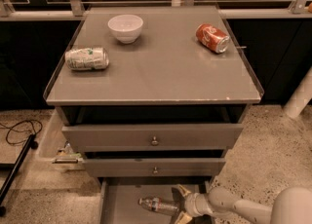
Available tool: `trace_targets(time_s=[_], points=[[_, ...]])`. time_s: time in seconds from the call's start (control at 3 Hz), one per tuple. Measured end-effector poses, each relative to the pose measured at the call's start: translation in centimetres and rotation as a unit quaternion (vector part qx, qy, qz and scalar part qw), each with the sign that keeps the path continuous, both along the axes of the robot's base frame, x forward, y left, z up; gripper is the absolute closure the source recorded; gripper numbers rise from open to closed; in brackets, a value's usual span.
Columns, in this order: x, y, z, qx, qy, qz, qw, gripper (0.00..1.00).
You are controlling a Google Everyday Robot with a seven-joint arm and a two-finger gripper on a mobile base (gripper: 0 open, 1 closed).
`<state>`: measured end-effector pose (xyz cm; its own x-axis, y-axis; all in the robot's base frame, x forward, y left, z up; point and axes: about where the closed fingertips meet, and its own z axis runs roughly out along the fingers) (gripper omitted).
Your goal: Pick water bottle from bottom drawer and place on counter
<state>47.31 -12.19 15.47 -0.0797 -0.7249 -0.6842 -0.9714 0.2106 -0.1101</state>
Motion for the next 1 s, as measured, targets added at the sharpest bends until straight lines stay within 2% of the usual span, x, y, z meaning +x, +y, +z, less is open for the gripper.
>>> trace_targets(time_s=[0.67,1.0], points=[[-0.9,2.1,-3.1,0.006,0.015,0.005,0.9998,0.00],[-0.7,2.6,-4.0,0.005,0.014,0.000,0.9999,0.00]])
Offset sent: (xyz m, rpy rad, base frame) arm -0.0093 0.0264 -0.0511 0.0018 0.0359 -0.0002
